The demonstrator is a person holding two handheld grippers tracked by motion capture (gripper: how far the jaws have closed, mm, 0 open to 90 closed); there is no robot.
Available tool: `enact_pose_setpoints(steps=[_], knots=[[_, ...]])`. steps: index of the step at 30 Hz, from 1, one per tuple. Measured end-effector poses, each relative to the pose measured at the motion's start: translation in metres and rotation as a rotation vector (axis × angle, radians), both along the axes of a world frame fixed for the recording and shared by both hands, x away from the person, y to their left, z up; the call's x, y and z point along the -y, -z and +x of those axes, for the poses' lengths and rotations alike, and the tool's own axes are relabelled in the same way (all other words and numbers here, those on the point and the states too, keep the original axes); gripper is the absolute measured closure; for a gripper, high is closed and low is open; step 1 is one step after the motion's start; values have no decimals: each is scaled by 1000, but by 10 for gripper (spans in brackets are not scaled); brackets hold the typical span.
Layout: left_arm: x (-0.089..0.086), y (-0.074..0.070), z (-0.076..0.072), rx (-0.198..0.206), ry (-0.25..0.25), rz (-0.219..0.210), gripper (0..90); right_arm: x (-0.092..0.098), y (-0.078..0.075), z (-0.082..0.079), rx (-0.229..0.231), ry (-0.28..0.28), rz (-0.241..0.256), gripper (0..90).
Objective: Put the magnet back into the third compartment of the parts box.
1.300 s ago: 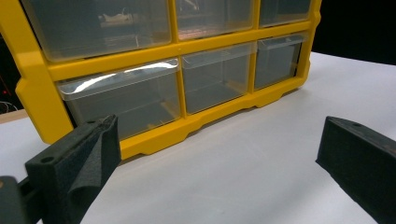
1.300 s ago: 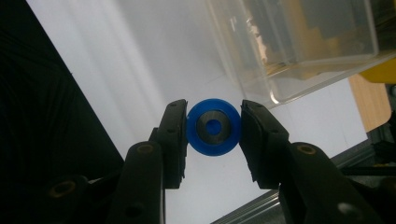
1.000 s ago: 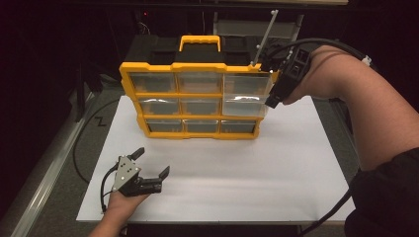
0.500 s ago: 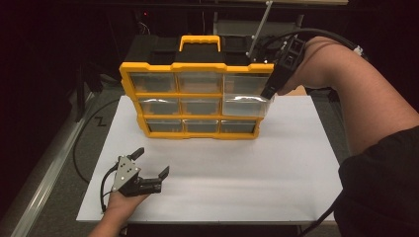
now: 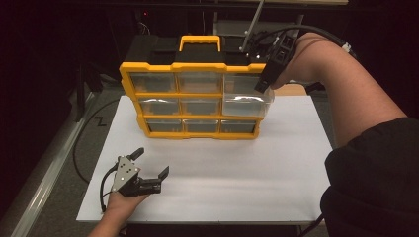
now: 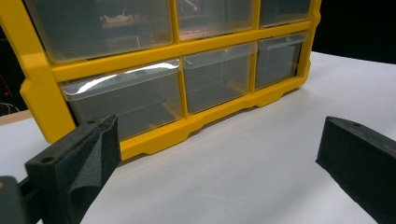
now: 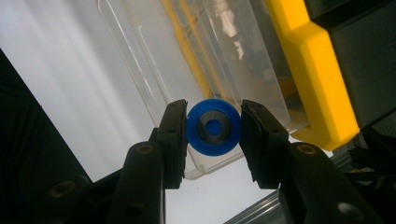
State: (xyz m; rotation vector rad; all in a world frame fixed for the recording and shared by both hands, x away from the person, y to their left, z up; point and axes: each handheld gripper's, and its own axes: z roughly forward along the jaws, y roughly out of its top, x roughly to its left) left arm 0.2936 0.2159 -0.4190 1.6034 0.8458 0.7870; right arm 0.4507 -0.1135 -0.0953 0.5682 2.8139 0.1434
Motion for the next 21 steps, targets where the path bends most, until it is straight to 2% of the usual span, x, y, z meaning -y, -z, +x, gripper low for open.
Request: enact_pose_setpoints(steps=[15,21], knots=[[0,0,0,1,-1,-2,3,-7,9,7,-1,4,14,648],[0,0,0,1,-1,-1,3,-7,7,8,-3,14,19,648]])
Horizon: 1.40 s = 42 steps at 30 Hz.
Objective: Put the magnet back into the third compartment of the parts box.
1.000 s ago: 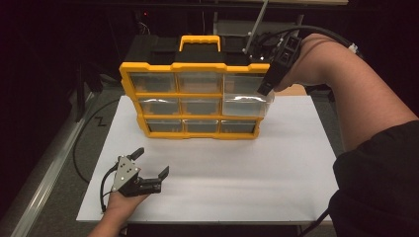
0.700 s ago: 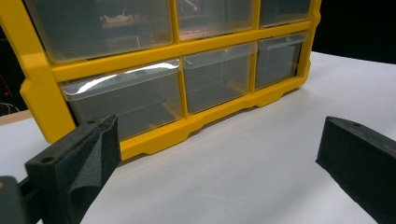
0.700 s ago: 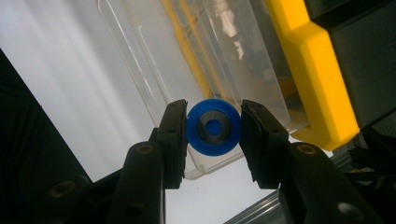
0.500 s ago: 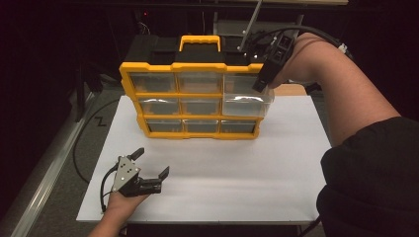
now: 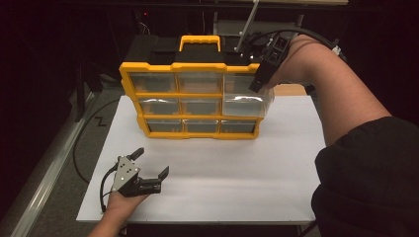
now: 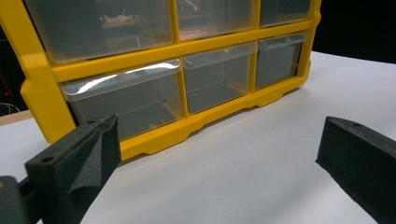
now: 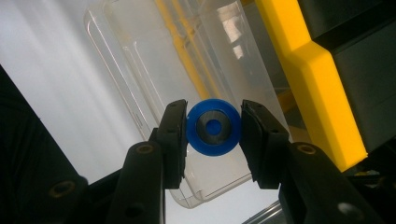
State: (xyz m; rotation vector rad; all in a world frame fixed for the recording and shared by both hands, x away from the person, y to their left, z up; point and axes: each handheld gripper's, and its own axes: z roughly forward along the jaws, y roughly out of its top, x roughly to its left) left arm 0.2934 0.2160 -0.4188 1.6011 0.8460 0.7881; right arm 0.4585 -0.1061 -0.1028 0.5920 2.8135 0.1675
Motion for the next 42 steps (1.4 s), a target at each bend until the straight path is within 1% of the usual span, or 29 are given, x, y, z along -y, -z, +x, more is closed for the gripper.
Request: enact_pose_setpoints(steps=[6,7,9,10,15,19,21,23,29,32,35,42], knots=[[0,0,0,2,-1,-3,3,0,0,0,-1,4,-1,642],[0,0,0,2,-1,-3,3,0,0,0,-2,2,2,629],[0,0,0,2,0,-2,3,1,-1,0,-1,2,11,554],[0,0,0,1,0,-3,3,1,-2,-1,5,9,17,532],[1,0,0,0,1,0,3,4,-6,-4,22,14,28,520],[0,0,1,-1,-1,-1,3,7,-8,-12,25,11,29,516],[1,0,1,-1,1,1,3,10,-8,-16,26,14,32,517],[1,0,0,-2,3,3,3,14,-8,-21,31,24,24,514],[2,1,0,-1,2,5,3,27,-7,-35,20,28,24,514],[2,1,1,-3,-2,5,3,33,-4,-41,17,25,23,513],[2,1,1,-2,-1,6,3,39,1,-47,13,33,13,512],[3,1,0,-4,0,13,3,50,22,-56,-4,36,10,503]])
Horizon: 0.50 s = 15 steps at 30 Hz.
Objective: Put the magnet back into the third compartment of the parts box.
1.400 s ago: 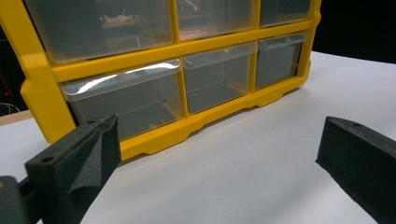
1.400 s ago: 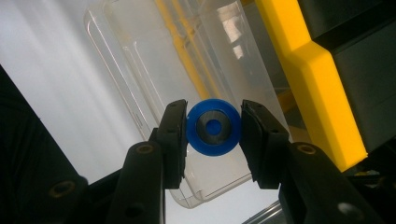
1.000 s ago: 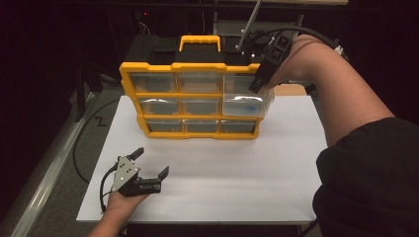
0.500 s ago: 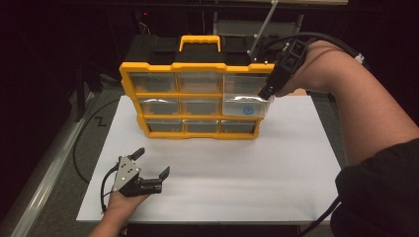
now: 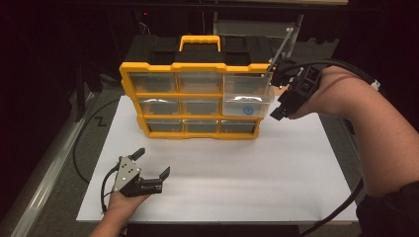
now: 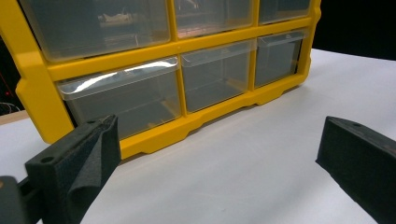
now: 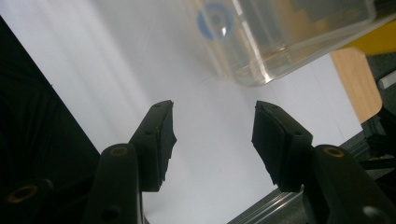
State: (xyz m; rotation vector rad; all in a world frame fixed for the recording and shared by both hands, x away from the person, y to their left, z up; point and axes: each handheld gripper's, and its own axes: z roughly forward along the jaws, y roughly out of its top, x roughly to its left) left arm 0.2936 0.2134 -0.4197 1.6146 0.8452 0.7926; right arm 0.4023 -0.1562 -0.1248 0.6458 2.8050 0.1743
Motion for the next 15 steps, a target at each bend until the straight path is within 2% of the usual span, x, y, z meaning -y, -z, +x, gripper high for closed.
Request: enact_pose_setpoints(steps=[15], knots=[[-1,0,0,2,-1,-5,3,2,49,-5,-34,-16,-3,476]])
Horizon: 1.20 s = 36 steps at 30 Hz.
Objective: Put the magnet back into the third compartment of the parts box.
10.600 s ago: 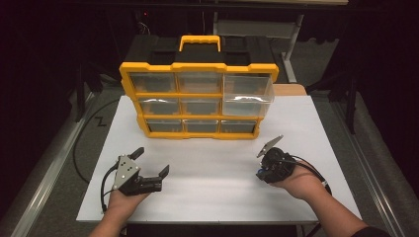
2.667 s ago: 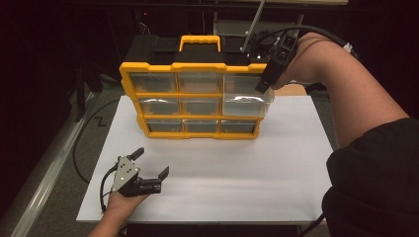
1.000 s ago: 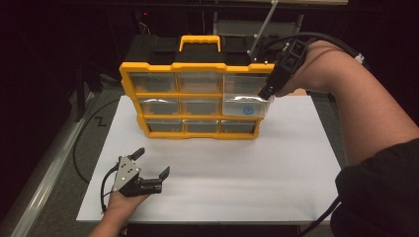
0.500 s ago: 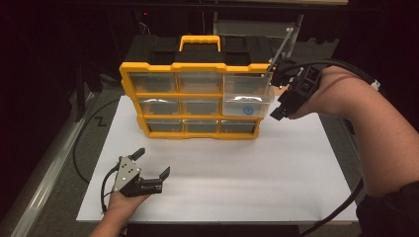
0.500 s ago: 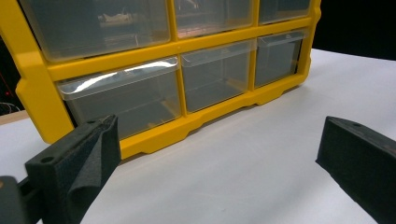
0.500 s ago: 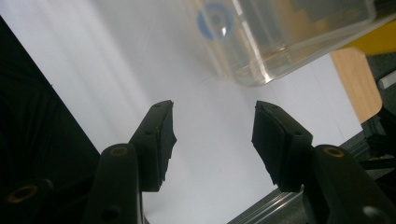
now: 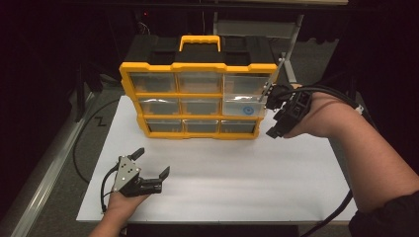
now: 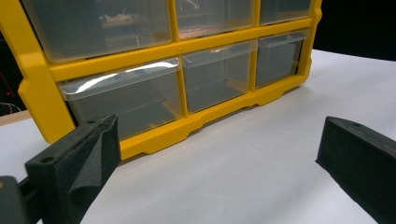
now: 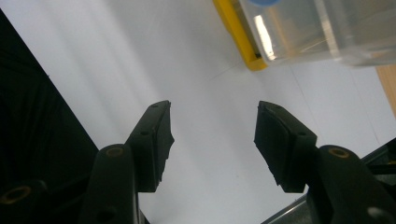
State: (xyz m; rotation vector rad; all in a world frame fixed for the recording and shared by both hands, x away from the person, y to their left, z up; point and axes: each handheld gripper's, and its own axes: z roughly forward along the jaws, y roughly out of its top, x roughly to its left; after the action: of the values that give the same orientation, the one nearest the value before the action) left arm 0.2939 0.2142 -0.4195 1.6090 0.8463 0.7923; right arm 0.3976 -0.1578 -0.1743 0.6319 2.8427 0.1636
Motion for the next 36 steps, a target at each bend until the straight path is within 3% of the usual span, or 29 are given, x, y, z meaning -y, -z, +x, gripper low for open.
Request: enact_pose_setpoints(steps=[36], knots=[[1,1,0,-2,-1,3,3,10,101,-6,-66,12,23,361]])
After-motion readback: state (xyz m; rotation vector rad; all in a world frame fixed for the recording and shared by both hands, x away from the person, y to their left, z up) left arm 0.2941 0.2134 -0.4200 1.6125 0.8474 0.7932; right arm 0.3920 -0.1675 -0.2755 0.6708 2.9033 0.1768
